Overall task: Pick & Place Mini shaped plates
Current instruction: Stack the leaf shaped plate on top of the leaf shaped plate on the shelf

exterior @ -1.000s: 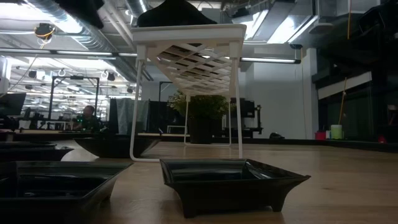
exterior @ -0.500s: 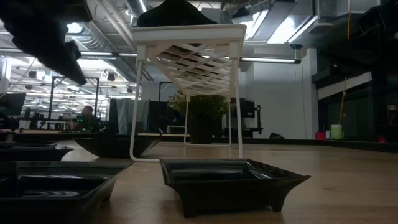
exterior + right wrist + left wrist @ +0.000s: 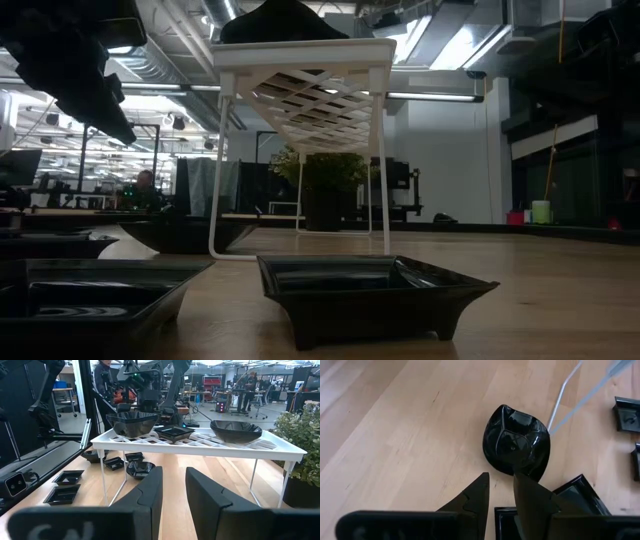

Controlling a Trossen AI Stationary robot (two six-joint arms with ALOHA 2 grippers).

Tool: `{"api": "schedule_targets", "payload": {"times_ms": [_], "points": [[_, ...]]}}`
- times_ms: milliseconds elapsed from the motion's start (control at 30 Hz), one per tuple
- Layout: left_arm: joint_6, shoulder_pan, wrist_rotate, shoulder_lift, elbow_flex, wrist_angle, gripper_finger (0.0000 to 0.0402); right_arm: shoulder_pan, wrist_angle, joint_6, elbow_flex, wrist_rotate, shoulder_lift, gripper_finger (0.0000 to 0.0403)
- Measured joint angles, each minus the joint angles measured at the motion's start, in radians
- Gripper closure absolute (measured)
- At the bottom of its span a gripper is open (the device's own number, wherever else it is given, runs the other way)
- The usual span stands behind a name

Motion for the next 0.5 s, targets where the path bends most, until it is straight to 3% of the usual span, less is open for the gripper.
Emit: {"api": "schedule_targets", "payload": {"times_ms": [333, 500], "points": [[-0.037, 0.0, 0.078, 0.0, 0.0, 0.024, 0.0316, 0.0, 0.0, 0.0, 0.0, 0.0, 0.0, 0.0318], [0.028, 0.0, 0.133, 0.0, 0.0, 0.117, 0.0319, 0.0, 0.0, 0.0, 0.0, 0.0, 0.0, 0.0318]]}}
